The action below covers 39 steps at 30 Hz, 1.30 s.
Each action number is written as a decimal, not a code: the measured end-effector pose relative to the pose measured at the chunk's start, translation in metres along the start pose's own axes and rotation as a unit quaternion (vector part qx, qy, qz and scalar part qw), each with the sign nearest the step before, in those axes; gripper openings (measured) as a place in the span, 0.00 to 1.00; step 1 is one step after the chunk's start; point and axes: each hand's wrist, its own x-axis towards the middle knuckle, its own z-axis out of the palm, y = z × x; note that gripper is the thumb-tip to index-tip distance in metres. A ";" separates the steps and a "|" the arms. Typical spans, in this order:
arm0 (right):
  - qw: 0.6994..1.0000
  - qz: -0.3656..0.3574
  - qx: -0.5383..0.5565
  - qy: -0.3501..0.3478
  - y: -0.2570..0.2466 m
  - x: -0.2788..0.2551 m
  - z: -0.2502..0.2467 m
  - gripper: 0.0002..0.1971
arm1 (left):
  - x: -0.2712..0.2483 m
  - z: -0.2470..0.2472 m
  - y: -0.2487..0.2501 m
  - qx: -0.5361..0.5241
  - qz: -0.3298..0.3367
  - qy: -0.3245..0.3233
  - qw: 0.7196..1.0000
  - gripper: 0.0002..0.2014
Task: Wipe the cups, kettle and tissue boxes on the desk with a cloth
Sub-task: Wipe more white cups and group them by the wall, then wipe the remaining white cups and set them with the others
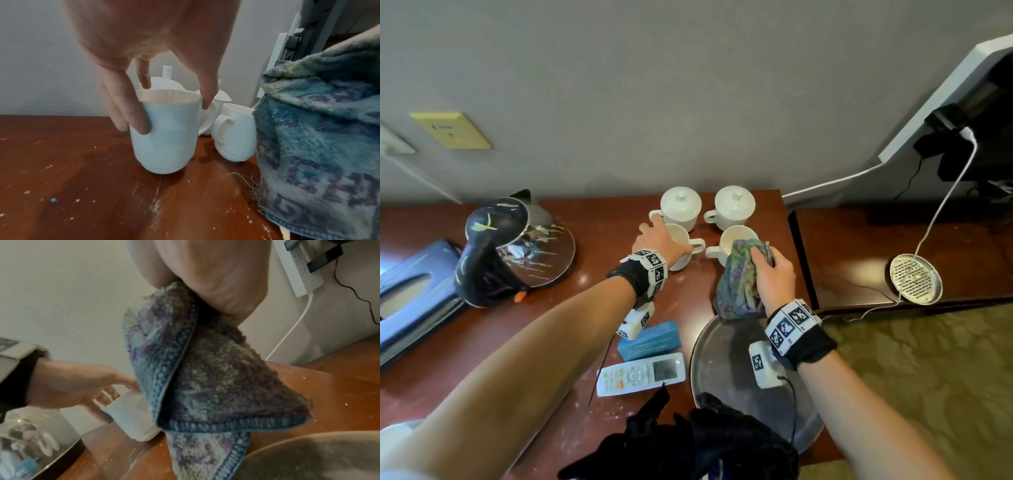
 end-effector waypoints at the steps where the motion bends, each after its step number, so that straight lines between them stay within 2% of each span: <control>1: 1.000 0.002 -0.003 -0.001 0.002 0.001 0.000 0.08 | 0.001 0.001 0.002 -0.001 0.001 0.001 1.000 0.49; 9: 1.000 0.000 -0.017 0.002 0.003 0.006 0.003 0.10 | 0.007 0.014 0.004 0.008 0.017 0.007 1.000 0.49; 13: 1.000 0.000 -0.013 -0.002 0.003 0.008 0.006 0.07 | 0.007 0.018 0.000 -0.001 0.023 -0.008 1.000 0.48; 17: 1.000 -0.007 -0.019 0.002 0.002 0.006 0.011 0.15 | 0.003 0.015 -0.001 -0.007 0.026 -0.016 1.000 0.48; 22: 0.999 -0.024 -0.029 -0.017 -0.007 -0.003 0.020 0.16 | -0.007 0.001 -0.015 -0.012 0.043 -0.001 0.999 0.43; 27: 0.994 -0.065 -0.065 -0.060 -0.022 -0.020 0.044 0.21 | -0.030 -0.027 -0.047 -0.021 0.064 0.043 0.997 0.31; 30: 0.990 -0.098 -0.065 -0.077 -0.038 -0.030 0.057 0.18 | -0.044 -0.042 -0.066 -0.023 0.076 0.065 0.995 0.27; 39: 0.954 -0.233 -0.135 -0.135 -0.075 -0.102 0.137 0.15 | -0.107 -0.081 -0.177 -0.060 0.077 0.139 0.985 0.24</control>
